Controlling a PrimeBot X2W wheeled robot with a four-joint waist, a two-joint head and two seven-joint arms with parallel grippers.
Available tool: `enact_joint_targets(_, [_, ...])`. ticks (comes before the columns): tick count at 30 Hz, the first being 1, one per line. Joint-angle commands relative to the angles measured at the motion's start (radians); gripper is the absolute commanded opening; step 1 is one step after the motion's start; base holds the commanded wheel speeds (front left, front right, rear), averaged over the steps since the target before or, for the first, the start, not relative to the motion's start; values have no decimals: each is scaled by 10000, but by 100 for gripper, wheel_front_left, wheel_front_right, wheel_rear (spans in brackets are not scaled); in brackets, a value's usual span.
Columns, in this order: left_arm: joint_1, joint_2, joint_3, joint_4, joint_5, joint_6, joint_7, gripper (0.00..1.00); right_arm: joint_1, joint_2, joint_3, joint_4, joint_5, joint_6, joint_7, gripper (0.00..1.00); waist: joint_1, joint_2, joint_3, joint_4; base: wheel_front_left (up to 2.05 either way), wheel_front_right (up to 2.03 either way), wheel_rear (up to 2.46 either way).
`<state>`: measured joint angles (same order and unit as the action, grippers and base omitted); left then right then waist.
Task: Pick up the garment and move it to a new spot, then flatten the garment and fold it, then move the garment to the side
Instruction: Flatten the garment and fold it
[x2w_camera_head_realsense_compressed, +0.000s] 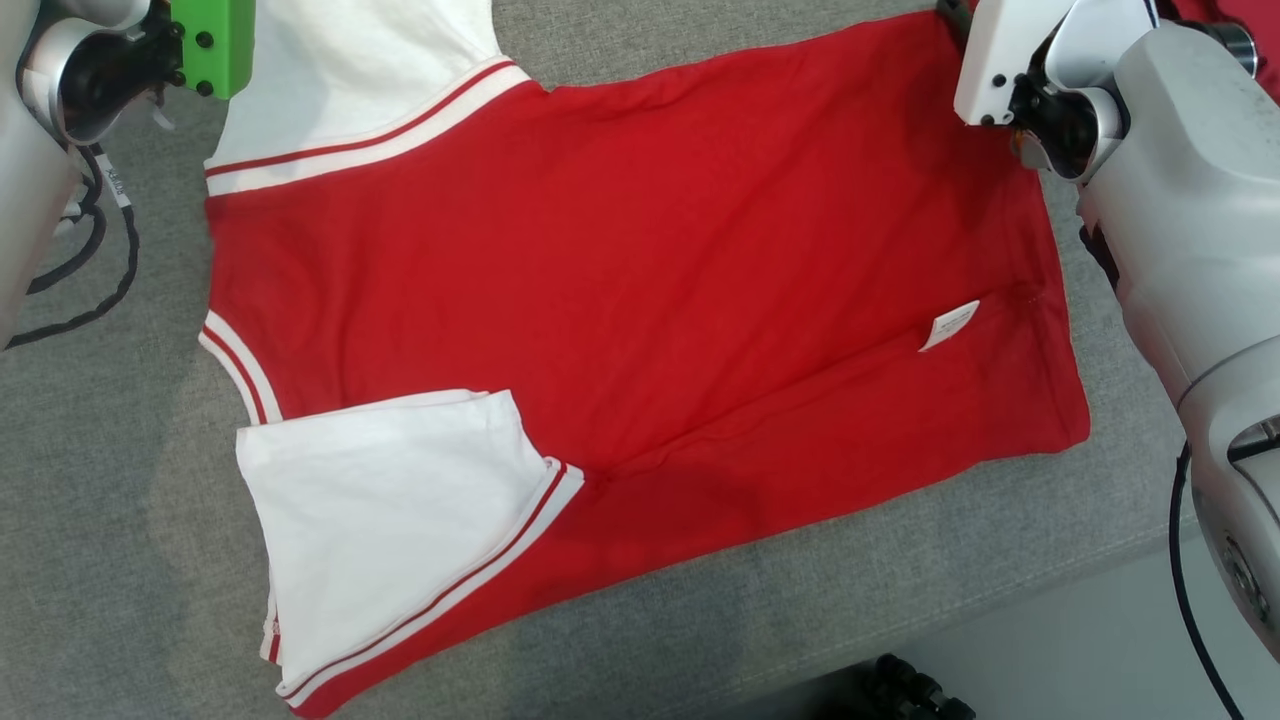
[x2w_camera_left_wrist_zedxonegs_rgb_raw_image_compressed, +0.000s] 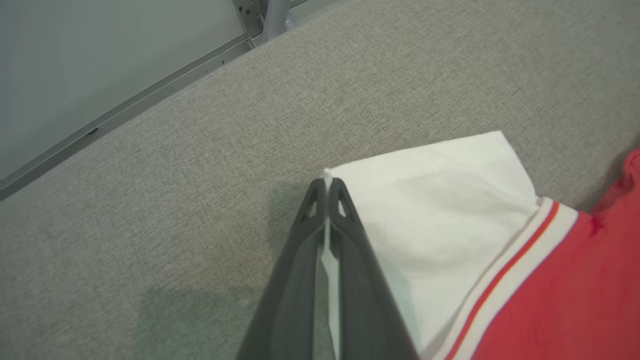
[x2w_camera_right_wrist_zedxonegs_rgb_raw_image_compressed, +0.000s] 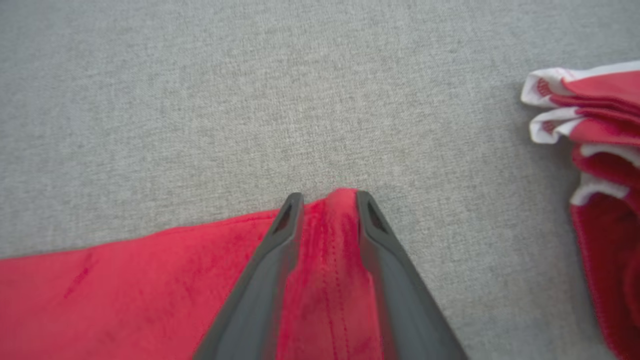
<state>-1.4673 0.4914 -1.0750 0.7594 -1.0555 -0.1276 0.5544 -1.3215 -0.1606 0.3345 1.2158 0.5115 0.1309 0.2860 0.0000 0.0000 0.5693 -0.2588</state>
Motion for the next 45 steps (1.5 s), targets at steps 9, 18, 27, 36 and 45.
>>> enact_joint_targets(9, [-258,-7,-69,-103,-12,-38,-76,0,-480,48,-305,618,-457,-5,213,0,0,0,100,176,0,0,0])
enact_joint_targets(18, [-438,149,-7,-204,326,-34,-1075,0,-692,-164,-466,657,-620,-5,-376,0,0,0,83,402,0,0,0])
enact_joint_targets(27, [-729,137,156,-144,560,-33,-2820,0,-529,-590,-366,-166,-341,-5,-2013,0,0,0,17,850,0,0,0])
enact_joint_targets(36, [28,422,149,-1129,96,-23,-4477,0,561,-1429,258,-1423,704,-7,-2676,0,0,0,-461,1484,0,0,0])
enact_joint_targets(45, [2158,1344,-23,-3287,-679,50,-5403,0,2473,-2731,1127,-3014,1958,-7,-3092,0,0,0,-1173,2092,0,0,0])
